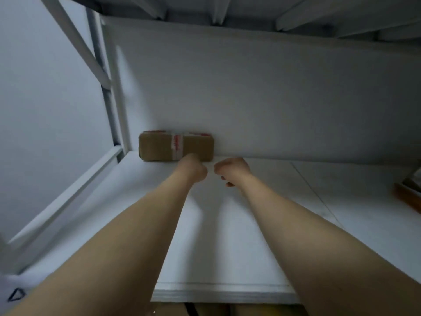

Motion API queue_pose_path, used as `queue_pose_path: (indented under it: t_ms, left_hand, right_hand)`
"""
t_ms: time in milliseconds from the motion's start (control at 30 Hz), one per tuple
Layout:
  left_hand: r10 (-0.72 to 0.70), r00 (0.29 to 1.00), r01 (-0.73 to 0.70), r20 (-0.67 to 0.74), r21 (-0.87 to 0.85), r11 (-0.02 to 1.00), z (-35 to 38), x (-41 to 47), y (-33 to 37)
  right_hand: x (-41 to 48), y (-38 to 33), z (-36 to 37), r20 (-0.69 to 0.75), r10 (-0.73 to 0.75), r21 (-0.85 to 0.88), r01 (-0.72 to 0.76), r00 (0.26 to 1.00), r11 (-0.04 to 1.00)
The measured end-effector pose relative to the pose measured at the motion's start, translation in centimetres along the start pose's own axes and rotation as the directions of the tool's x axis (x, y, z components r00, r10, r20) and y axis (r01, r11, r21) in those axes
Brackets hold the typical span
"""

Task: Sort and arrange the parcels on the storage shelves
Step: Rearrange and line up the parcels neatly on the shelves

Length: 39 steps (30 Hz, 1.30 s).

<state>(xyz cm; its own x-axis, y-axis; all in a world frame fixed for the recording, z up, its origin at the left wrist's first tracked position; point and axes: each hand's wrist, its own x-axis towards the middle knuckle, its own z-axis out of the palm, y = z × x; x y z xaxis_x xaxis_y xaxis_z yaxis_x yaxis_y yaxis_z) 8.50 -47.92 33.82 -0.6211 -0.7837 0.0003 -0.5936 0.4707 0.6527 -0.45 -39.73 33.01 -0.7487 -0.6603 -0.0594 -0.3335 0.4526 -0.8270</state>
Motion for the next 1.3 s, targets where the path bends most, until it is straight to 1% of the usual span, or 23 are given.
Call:
queue_pose_path:
  t_ms: [100, 167, 233, 300, 367, 400, 467, 533, 567, 633, 700, 767, 800, 867, 967, 1100, 1167, 1233, 1300]
  left_hand:
    - [0.001, 0.993, 0.007, -0.119, 0.065, 0.998, -1.6, 4.1, -3.3]
    - [-0.013, 0.986, 0.029, -0.169, 0.092, 0.995, -2.3, 6.4, -5.0]
    - [-0.012, 0.982, 0.036, -0.189, 0.127, 0.991, -2.8, 8.5, -6.2]
    - [0.015, 0.981, 0.011, -0.193, 0.132, 0.991, -3.1, 10.5, -7.1]
    - [0.021, 0.976, 0.006, -0.216, 0.123, 0.992, -3.1, 12.4, -8.2]
    - [0.003, 0.971, 0.018, -0.24, 0.087, 0.996, -3.1, 13.2, -8.8]
    - [-0.09, 0.949, 0.091, -0.303, -0.012, 0.996, -3.1, 14.6, -9.8]
    - [-0.179, 0.921, 0.17, -0.346, -0.058, 0.984, -3.0, 15.9, -10.6]
    - [-0.216, 0.908, 0.189, -0.36, -0.108, 0.976, -2.9, 16.6, -11.0]
    - [-0.302, 0.875, 0.216, -0.378, -0.253, 0.943, -2.8, 17.6, -11.4]
    - [-0.383, 0.834, 0.252, -0.397, -0.343, 0.905, -2.6, 18.8, -11.9]
    - [-0.456, 0.8, 0.271, -0.389, -0.443, 0.855, -2.6, 20.0, -12.6]
    - [-0.474, 0.794, 0.27, -0.38, -0.478, 0.836, -2.5, 20.7, -13.2]
    - [-0.48, 0.801, 0.257, -0.359, -0.518, 0.816, -2.4, 21.2, -14.0]
    - [-0.458, 0.825, 0.239, -0.331, -0.53, 0.813, -2.0, 21.9, -15.0]
    - [-0.387, 0.868, 0.222, -0.312, -0.455, 0.862, -1.7, 22.4, -15.7]
    - [-0.364, 0.882, 0.215, -0.299, -0.433, 0.876, -1.9, 22.6, -15.8]
    - [-0.384, 0.878, 0.235, -0.287, -0.441, 0.866, -2.1, 22.1, -15.7]
    - [-0.389, 0.878, 0.236, -0.281, -0.453, 0.86, -2.3, 21.1, -15.3]
  right_hand:
    - [3.7, -1.9, 3.3, 0.021, -0.13, -0.083, 0.131, 0.991, 0.988]
    - [5.6, -2.7, 5.3, 0.037, -0.19, -0.127, 0.193, 0.981, 0.973]
    - [7.3, -3.0, 7.2, 0.038, -0.215, -0.169, 0.218, 0.976, 0.961]
    - [9.5, -3.0, 8.6, 0.006, -0.201, -0.139, 0.2, 0.98, 0.97]
    - [11.6, -3.0, 10.0, -0.019, -0.168, -0.129, 0.164, 0.986, 0.978]
    - [12.4, -3.0, 10.4, -0.034, -0.141, -0.127, 0.135, 0.989, 0.983]
    - [13.8, -3.0, 11.0, -0.091, -0.08, -0.093, 0.072, 0.993, 0.993]
    - [15.5, -2.9, 11.4, -0.168, -0.001, -0.015, -0.002, 0.986, 1.0]
    - [16.4, -2.9, 11.6, -0.209, 0.047, 0.035, -0.041, 0.977, 0.999]
    - [17.9, -2.7, 11.8, -0.272, 0.144, 0.14, -0.109, 0.951, 0.984]
    - [19.1, -2.3, 11.9, -0.322, 0.222, 0.218, -0.156, 0.92, 0.964]
    - [20.1, -1.8, 11.9, -0.34, 0.268, 0.278, -0.175, 0.902, 0.944]
    - [20.6, -1.6, 12.0, -0.337, 0.284, 0.303, -0.182, 0.898, 0.935]
    - [21.4, -1.2, 12.0, -0.33, 0.303, 0.344, -0.185, 0.894, 0.921]
    - [22.6, -0.5, 12.2, -0.321, 0.336, 0.412, -0.189, 0.886, 0.892]
    - [23.3, -0.2, 12.1, -0.314, 0.355, 0.503, -0.163, 0.88, 0.849]
    - [23.3, -0.1, 11.7, -0.319, 0.35, 0.467, -0.175, 0.881, 0.867]
    - [22.7, 0.1, 11.3, -0.326, 0.364, 0.417, -0.213, 0.872, 0.883]
    - [21.7, 0.3, 10.9, -0.333, 0.388, 0.416, -0.235, 0.859, 0.878]
